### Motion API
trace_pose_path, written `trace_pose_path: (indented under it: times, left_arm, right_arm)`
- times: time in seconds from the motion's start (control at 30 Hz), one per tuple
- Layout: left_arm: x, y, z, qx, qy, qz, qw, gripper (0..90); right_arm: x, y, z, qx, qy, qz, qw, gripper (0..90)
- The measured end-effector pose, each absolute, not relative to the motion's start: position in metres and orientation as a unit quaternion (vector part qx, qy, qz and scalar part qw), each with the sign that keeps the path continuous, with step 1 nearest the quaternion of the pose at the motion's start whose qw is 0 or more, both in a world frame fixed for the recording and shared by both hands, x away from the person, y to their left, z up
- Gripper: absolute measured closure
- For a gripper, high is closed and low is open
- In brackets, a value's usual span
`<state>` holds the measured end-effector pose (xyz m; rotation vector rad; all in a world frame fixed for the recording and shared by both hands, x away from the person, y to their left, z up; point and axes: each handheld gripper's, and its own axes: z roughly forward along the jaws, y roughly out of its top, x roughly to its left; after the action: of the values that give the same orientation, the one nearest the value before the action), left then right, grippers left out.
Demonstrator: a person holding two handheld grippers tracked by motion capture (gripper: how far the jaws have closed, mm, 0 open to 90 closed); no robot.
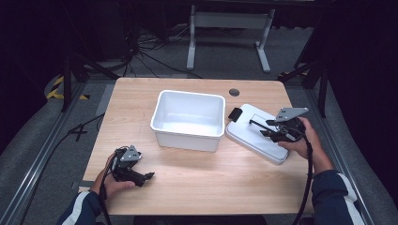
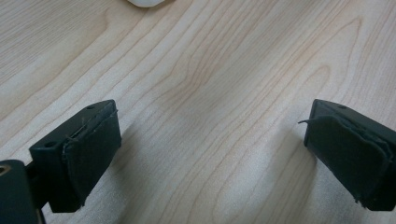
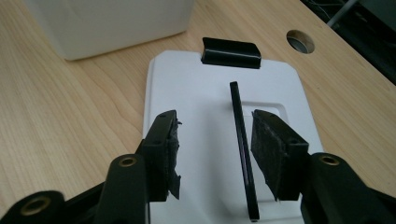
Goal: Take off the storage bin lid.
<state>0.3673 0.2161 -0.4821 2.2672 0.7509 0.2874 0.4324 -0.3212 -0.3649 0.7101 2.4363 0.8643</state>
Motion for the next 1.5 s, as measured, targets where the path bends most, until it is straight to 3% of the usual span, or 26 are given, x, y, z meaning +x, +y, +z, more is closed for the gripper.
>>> trace_pose_path:
  times: [0.77, 1.5]
  left_arm:
    - [0.372, 0.215, -0.482, 0.884, 0.281, 0.106, 0.359, 2.4]
    - [0.372, 0.215, -0.482, 0.885, 0.28, 0.106, 0.357, 2.4]
  right_arm:
    - [0.388, -0.335, -0.363, 0.267, 0.868, 0.331, 0.257, 42.4]
    - [0.347, -0.358, -0.387, 0.267, 0.87, 0.331, 0.249, 38.8]
